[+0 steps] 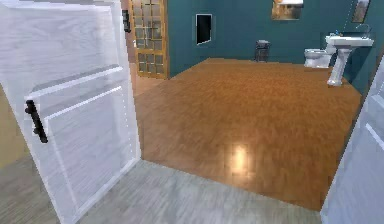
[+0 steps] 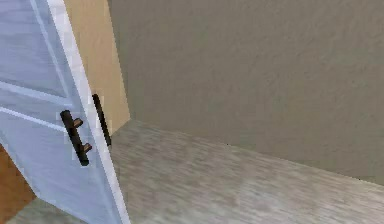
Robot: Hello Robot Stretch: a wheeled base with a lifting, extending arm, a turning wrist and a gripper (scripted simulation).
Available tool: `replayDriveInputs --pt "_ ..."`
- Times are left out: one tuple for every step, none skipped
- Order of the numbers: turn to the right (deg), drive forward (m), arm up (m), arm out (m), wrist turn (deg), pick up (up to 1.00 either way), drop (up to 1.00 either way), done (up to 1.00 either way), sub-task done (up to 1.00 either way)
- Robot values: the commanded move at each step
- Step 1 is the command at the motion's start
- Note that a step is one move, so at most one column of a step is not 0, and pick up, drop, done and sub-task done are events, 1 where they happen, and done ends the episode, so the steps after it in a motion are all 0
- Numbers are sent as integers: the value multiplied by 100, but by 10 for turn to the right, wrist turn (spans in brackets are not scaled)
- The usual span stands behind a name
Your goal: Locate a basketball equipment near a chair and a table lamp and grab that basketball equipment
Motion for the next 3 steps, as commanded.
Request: replayDriveInputs --pt "90 0 0 0 0 0 0 0 0" --pt "0 30 0 0 0 0 0 0 0" --pt "120 0 0 0 0 0 0 0 0"
